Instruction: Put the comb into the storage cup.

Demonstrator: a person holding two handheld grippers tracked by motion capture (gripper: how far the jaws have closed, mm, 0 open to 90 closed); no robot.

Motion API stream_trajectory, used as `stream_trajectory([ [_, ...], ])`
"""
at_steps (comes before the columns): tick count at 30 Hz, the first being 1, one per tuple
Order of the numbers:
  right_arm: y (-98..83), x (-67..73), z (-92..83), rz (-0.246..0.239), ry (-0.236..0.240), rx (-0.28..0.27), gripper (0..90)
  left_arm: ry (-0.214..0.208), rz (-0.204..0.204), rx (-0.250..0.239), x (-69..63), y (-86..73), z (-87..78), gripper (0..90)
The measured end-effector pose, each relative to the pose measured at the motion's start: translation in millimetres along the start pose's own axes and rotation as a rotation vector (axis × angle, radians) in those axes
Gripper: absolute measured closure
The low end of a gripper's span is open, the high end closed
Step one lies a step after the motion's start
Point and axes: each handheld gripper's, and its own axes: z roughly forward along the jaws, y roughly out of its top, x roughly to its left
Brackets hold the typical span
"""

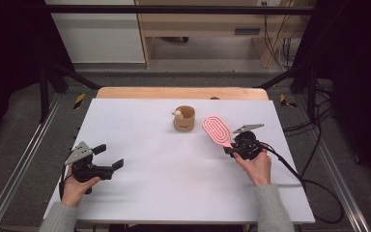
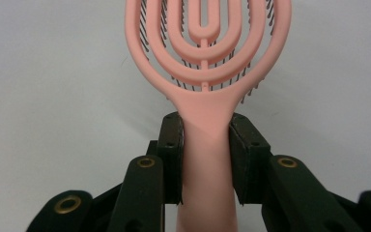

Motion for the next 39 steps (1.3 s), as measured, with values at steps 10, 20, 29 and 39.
stream_trajectory([
  [10,5.5,9.8,-11.2,-0.032,0.027,-0.049,69.7,-0.009,-0.005,-0.004,-2.5,1.7,0.4,2.1],
  [20,10.6,20.7,-20.5,-0.067,0.043,-0.089,69.7,-0.018,-0.003,-0.005,-7.7,4.0,2.2,2.1],
  [29,15.2,33.3,-25.8,-0.100,0.075,-0.116,69.7,-0.030,-0.006,-0.011,-12.5,6.6,3.5,2.1],
  [39,18.7,44.8,-27.8,-0.131,0.111,-0.131,69.7,-0.036,-0.012,-0.017,-16.6,9.1,4.9,2.0],
])
